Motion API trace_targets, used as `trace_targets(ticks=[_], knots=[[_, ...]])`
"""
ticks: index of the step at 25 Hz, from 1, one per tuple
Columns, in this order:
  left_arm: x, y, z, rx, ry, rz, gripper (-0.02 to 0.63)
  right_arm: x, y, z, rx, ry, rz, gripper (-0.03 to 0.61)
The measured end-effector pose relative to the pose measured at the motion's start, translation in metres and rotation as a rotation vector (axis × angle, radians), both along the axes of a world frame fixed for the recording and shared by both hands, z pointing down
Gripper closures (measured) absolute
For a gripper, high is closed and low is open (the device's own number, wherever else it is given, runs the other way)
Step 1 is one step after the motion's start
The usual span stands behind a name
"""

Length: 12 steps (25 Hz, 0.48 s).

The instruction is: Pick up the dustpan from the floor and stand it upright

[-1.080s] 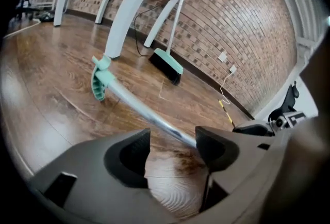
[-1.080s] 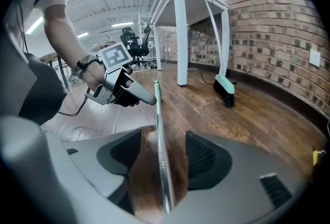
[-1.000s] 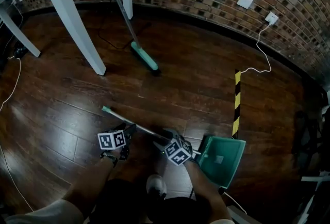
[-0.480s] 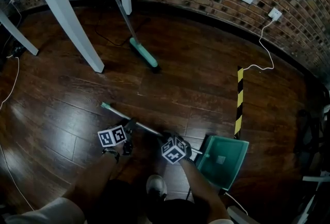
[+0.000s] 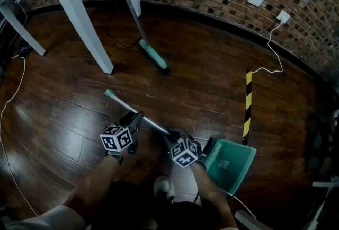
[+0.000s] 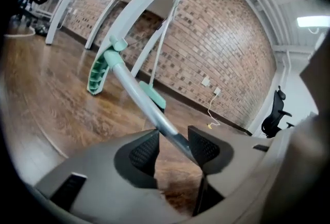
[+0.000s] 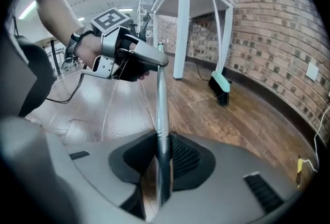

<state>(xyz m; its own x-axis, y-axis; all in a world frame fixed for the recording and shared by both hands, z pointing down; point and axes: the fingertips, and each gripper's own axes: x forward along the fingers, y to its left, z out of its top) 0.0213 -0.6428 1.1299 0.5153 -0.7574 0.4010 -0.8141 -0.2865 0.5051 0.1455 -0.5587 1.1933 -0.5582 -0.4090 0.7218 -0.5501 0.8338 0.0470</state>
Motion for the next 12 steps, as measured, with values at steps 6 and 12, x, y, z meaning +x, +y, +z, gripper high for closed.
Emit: trace_targets(ticks=[6,12], knots=[[0.006,-0.004,-0.13,0.344,-0.16,0.08,0.411,-0.017,-0.011,-0.087,0.175,-0.108,0.057,0.489],[0.027,0.027,-0.243,0.623,-0.3,0.109,0.427,-0.025,-0.008,-0.159,0.29,-0.217,0.115,0.489]])
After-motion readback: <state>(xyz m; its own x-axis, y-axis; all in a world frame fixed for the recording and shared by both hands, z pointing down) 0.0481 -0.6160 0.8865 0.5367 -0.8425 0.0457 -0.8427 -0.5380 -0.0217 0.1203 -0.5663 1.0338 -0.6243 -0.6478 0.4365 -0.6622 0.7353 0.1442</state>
